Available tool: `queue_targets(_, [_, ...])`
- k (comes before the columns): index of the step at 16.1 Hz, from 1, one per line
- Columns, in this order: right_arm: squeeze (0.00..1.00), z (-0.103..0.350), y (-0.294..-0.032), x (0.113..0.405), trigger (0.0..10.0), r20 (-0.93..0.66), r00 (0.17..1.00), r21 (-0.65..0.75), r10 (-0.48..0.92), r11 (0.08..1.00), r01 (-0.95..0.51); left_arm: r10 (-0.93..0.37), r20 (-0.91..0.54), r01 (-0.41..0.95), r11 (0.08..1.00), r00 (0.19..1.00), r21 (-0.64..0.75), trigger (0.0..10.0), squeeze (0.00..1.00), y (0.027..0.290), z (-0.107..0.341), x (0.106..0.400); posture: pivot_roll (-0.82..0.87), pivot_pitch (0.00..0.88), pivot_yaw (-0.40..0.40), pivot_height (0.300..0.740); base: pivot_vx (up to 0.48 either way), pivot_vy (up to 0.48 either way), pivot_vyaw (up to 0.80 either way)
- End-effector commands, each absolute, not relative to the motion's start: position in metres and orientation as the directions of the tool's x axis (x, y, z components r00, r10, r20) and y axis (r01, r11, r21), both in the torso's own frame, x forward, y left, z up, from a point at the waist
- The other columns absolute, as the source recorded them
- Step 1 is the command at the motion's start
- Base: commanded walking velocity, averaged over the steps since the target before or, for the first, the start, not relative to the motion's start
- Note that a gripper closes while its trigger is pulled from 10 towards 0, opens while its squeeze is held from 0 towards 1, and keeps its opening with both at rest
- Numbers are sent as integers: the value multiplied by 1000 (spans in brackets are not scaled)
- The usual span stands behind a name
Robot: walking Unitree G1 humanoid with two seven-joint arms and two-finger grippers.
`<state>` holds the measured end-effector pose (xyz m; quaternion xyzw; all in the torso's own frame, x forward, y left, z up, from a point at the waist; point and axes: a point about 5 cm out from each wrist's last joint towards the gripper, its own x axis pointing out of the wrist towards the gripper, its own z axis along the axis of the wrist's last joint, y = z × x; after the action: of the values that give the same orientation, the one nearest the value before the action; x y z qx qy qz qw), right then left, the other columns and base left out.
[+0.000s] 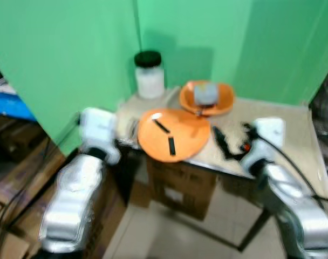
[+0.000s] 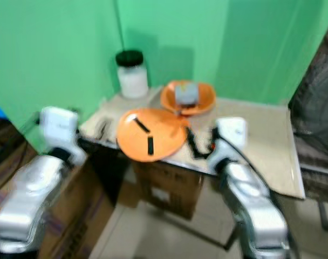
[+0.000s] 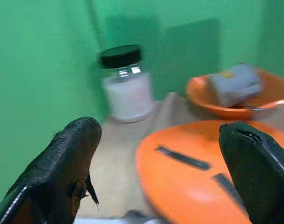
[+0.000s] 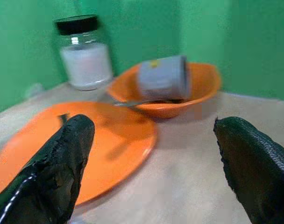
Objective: Setting the table
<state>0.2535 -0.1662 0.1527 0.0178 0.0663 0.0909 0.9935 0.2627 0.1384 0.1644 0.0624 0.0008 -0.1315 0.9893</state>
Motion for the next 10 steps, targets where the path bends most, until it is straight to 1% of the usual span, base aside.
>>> queue_targets(1, [0, 158, -158, 255, 10000, -99, 973, 45, 207, 978, -204, -233, -11, 232, 962, 972, 147, 10000, 0, 147, 169, 264, 84, 0, 59, 740, 319, 0, 0])
queue_targets(5, [0, 155, -157, 255, 10000, -118, 970, 39, 214, 977, -211, -239, -13, 238, 961, 971, 144, 10000, 0, 147, 169, 264, 82, 0, 62, 740, 315, 0, 0])
queue_targets(10, [0, 149, -157, 257, 10000, -180, 957, 46, 228, 974, -224, -253, -20, 254, 957, 967, 142, 10000, 0, 146, 167, 264, 76, 0, 65, 740, 313, 0, 0])
